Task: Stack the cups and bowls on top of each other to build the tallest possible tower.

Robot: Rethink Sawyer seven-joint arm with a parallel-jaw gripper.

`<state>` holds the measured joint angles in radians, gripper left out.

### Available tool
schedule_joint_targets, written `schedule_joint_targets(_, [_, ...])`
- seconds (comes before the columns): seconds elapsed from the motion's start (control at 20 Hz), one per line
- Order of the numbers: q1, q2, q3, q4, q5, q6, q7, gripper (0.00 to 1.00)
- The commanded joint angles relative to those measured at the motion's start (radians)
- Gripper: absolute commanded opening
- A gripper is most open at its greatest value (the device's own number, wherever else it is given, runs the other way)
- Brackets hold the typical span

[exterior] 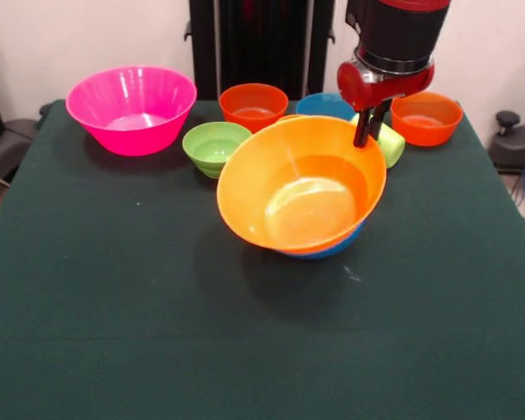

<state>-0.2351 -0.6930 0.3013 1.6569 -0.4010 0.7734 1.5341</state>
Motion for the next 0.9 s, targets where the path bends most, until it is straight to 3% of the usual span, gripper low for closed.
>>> schedule_joint_targets(0.05, [0.053, 0.012, -0.065, 0.179, -0.095, -0.083, 0.125, 0.00])
schedule_joint_targets(0.4, [0.121, 0.016, -0.135, 0.198, -0.094, -0.156, 0.197, 0.00])
schedule_joint_targets(0.6, [0.133, -0.006, -0.158, 0.201, -0.074, -0.145, 0.177, 0.00])
schedule_joint_targets(0.9, [0.205, 0.029, -0.250, 0.139, -0.095, -0.203, 0.225, 0.00])
